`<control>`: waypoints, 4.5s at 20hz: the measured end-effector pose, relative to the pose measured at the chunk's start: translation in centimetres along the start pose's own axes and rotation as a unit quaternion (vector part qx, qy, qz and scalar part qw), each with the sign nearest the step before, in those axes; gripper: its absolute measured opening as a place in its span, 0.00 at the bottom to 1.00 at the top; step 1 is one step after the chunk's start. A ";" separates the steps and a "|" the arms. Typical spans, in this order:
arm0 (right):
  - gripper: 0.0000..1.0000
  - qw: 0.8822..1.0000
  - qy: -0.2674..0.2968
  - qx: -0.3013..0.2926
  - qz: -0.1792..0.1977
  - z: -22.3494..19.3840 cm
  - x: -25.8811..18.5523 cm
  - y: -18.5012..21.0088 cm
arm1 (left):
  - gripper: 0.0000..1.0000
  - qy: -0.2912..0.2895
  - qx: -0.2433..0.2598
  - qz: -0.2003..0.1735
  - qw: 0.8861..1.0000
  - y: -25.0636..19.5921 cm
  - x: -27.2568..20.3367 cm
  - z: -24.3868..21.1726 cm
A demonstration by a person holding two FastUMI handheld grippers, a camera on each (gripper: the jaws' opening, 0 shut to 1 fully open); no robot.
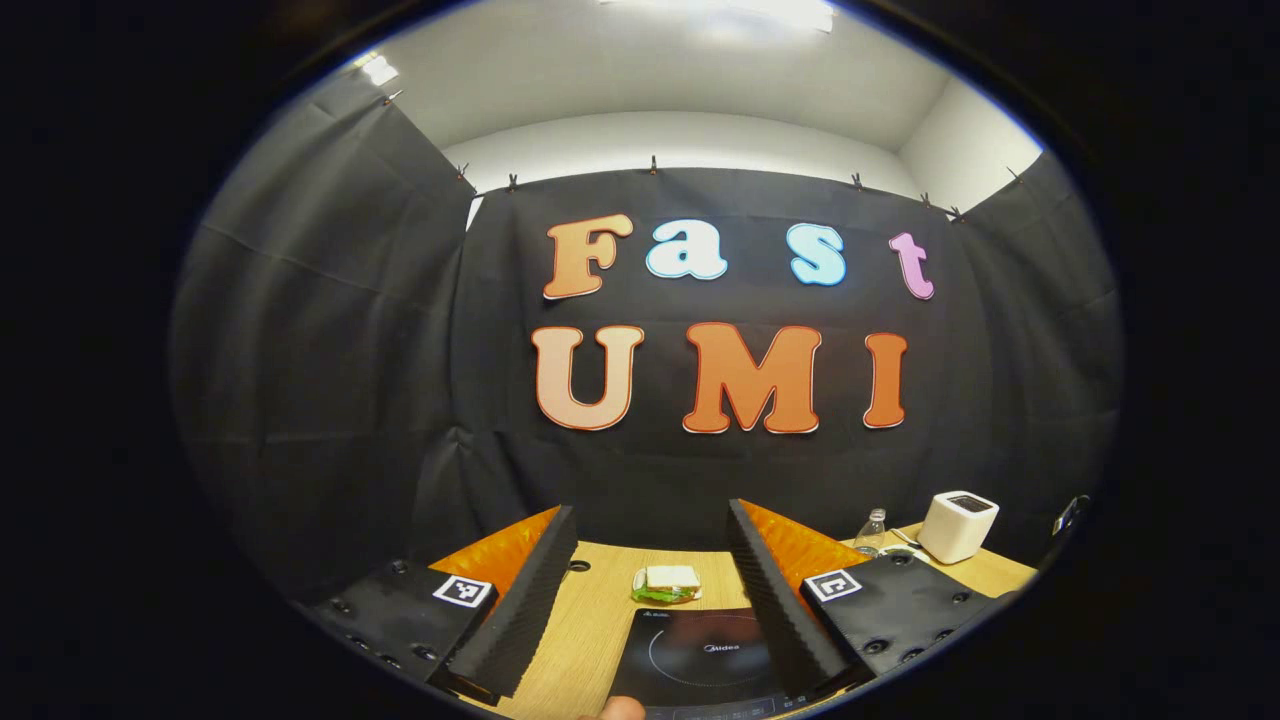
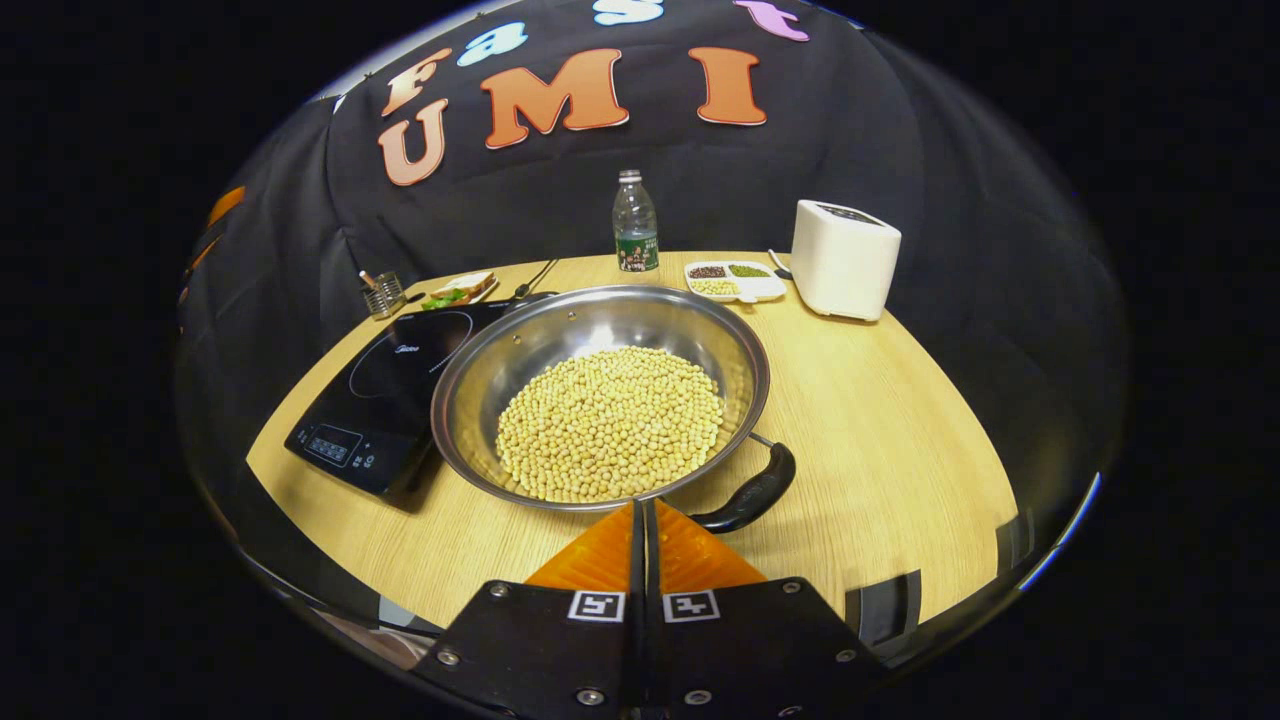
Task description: First push the handle of the pot to place it horizontally, then grasp the pot with both hands and set it on the induction cooktop.
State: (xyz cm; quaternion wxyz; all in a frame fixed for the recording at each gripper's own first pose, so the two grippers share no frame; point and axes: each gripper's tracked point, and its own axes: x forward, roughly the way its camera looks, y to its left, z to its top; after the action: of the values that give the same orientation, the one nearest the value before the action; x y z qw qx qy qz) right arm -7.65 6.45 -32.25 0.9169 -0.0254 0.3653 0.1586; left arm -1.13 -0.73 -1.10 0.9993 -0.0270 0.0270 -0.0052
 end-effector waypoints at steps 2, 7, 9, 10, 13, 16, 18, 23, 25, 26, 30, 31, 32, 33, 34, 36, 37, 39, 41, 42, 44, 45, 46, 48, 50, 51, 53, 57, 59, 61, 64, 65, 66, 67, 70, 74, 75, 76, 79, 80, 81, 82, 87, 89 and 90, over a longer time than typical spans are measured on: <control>0.00 1.000 -0.003 -0.002 -0.015 0.1 0.2 -0.7 | 1.00 0.001 0.000 0.002 1.000 0.2 0.1 -0.1; 0.00 1.000 0.005 0.007 -0.016 -0.2 0.4 -0.9 | 1.00 0.003 -0.005 0.004 1.000 0.5 0.1 -0.4; 0.00 1.000 0.006 0.009 -0.019 -0.1 0.5 -1.0 | 1.00 0.005 -0.005 0.006 1.000 0.6 0.2 -0.5; 0.00 1.000 0.006 0.011 -0.021 0.0 0.5 -1.1 | 1.00 0.005 -0.004 0.007 1.000 0.8 0.2 -0.6; 0.00 1.000 0.006 0.020 -0.024 0.3 0.7 -1.6 | 1.00 0.003 -0.003 0.010 1.000 1.2 0.1 -0.5; 0.00 0.999 0.007 0.028 -0.027 0.5 0.9 -2.0 | 1.00 0.001 -0.002 0.013 1.000 1.4 0.1 -0.5; 0.00 0.999 0.006 0.033 -0.030 0.7 1.1 -2.3 | 1.00 0.001 -0.001 0.014 1.000 1.6 0.2 -0.5; 0.00 0.998 0.004 0.047 -0.036 1.1 1.3 -3.2 | 1.00 0.000 0.001 0.014 1.000 1.5 0.1 -0.3; 0.00 0.998 0.003 0.051 -0.041 1.3 1.6 -3.8 | 1.00 -0.001 0.003 0.014 1.000 1.5 0.0 -0.3; 0.00 0.998 0.002 0.053 -0.044 1.4 1.6 -3.9 | 1.00 -0.001 0.004 0.015 1.000 1.5 0.0 -0.2; 0.00 0.997 -0.004 0.056 -0.049 2.1 1.8 -4.5 | 1.00 -0.005 0.010 0.018 1.000 1.4 -0.1 0.3; 0.00 0.997 -0.005 0.056 -0.050 2.2 1.9 -4.7 | 1.00 -0.007 0.011 0.017 1.000 1.2 -0.1 0.4; 0.00 0.997 -0.006 0.056 -0.052 2.3 2.1 -4.9 | 1.00 -0.008 0.012 0.015 1.000 1.1 -0.2 0.5; 0.00 0.997 -0.007 0.058 -0.054 2.4 2.2 -5.1 | 1.00 -0.009 0.012 0.014 1.000 1.0 -0.2 0.6; 0.00 0.997 -0.007 0.060 -0.055 2.5 2.3 -5.3 | 1.00 -0.009 0.014 0.014 1.000 1.0 -0.2 0.7; 0.00 0.996 -0.009 0.061 -0.058 2.7 2.6 -5.6 | 1.00 -0.009 0.016 0.015 1.000 0.9 -0.2 0.8; 0.00 0.996 -0.009 0.061 -0.059 2.8 2.7 -5.8 | 1.00 -0.009 0.017 0.015 1.000 0.9 -0.2 0.9; 0.00 0.996 -0.009 0.061 -0.061 3.0 3.0 -6.1 | 1.00 -0.009 0.018 0.016 1.000 0.8 -0.2 0.9; 0.00 0.996 -0.012 0.064 -0.064 3.3 3.3 -6.4 | 1.00 -0.009 0.016 0.018 1.000 0.8 -0.2 0.9; 0.00 0.996 -0.013 0.066 -0.065 3.3 3.3 -6.6 | 1.00 -0.009 0.015 0.018 1.000 0.7 -0.1 0.9; 0.00 0.995 -0.015 0.070 -0.066 3.6 3.6 -6.8 | 1.00 -0.007 0.015 0.020 1.000 0.8 0.0 0.8; 0.00 0.995 -0.016 0.071 -0.068 3.7 3.7 -7.0 | 1.00 -0.006 0.016 0.020 1.000 0.8 0.1 0.7; 0.00 0.995 -0.017 0.071 -0.070 3.8 4.0 -7.2 | 1.00 -0.006 0.016 0.020 1.000 0.6 0.1 0.7; 0.00 0.995 -0.019 0.069 -0.076 4.1 4.2 -7.5 | 1.00 -0.005 0.014 0.019 1.000 0.5 0.2 0.8; 0.00 0.994 -0.020 0.069 -0.080 4.2 4.4 -7.9 | 1.00 -0.004 0.013 0.017 1.000 0.3 0.2 0.6; 0.00 0.994 -0.021 0.069 -0.083 4.3 4.5 -8.2 | 1.00 -0.003 0.012 0.017 1.000 0.2 0.3 0.5; 0.00 0.993 -0.023 0.070 -0.087 4.7 4.8 -8.6 | 1.00 -0.001 0.011 0.017 1.000 0.2 0.4 0.3; 0.00 0.993 -0.025 0.073 -0.091 5.1 5.3 -9.3 | 1.00 0.004 0.008 0.022 1.000 0.6 0.8 -0.1; 0.00 0.993 -0.025 0.075 -0.091 5.3 5.5 -9.5 | 0.98 0.006 0.008 0.023 1.000 0.6 0.9 -0.4; 0.00 0.993 -0.026 0.078 -0.090 5.5 5.8 -9.7 | 1.00 0.007 0.009 0.022 1.000 0.4 0.9 -0.5; 0.00 0.993 -0.026 0.076 -0.090 5.7 6.2 -9.9 | 1.00 0.006 0.009 0.022 1.000 0.4 1.1 -0.5; 0.00 0.993 -0.026 0.075 -0.090 5.8 6.3 -10.0 | 1.00 0.006 0.009 0.021 1.000 0.3 1.2 -0.5; 0.00 0.993 -0.026 0.076 -0.091 5.8 6.4 -10.1 | 1.00 0.006 0.010 0.021 1.000 0.3 1.2 -0.5; 0.00 0.993 -0.026 0.076 -0.091 6.0 6.5 -10.2 | 1.00 0.007 0.010 0.021 1.000 0.3 1.2 -0.6; 0.00 0.993 -0.026 0.076 -0.092 6.2 6.7 -10.6 | 1.00 0.009 0.009 0.021 1.000 0.4 1.4 -0.8; 0.00 0.992 -0.026 0.070 -0.104 6.6 7.1 -11.4 | 1.00 0.013 0.006 0.021 1.000 0.1 1.5 -1.2; 0.00 0.991 -0.025 0.065 -0.110 6.6 7.3 -11.8 | 1.00 0.013 0.006 0.022 1.000 0.0 1.5 -1.3; 0.00 0.991 -0.023 0.069 -0.109 6.6 7.2 -11.9 | 1.00 0.014 0.007 0.024 1.000 0.0 1.6 -1.5; 0.00 0.991 -0.024 0.074 -0.105 6.8 7.4 -11.9 | 0.98 0.020 0.007 0.021 1.000 -1.1 1.8 -2.7; 0.00 0.991 -0.025 0.072 -0.105 6.8 7.4 -11.9 | 0.98 0.025 0.005 0.015 1.000 -1.8 1.9 -3.2; 0.00 0.992 -0.024 0.071 -0.105 6.9 7.4 -11.9 | 0.98 0.030 0.004 0.010 0.999 -2.6 2.1 -4.0; 0.00 0.992 -0.024 0.071 -0.106 7.0 7.4 -11.9 | 0.98 0.036 0.003 0.005 0.999 -3.2 2.3 -4.7; 0.00 0.991 -0.025 0.074 -0.108 7.1 7.3 -12.2 | 1.00 0.044 0.022 0.007 0.999 -6.8 2.7 -8.1; 0.00 0.990 -0.030 0.070 -0.116 7.3 7.0 -12.5 | 1.00 0.056 0.019 -0.005 0.998 -9.0 2.9 -10.0; 0.00 0.990 -0.034 0.072 -0.117 7.6 6.7 -12.5 | 0.99 0.063 0.014 -0.010 0.998 -9.8 3.0 -10.9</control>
State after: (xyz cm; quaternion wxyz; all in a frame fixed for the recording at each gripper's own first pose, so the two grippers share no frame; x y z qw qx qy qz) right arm 5.81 -2.38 -32.13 0.9406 0.0037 0.3385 0.0247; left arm 1.18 -11.15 -11.56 0.9958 -0.0127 0.0895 -0.0175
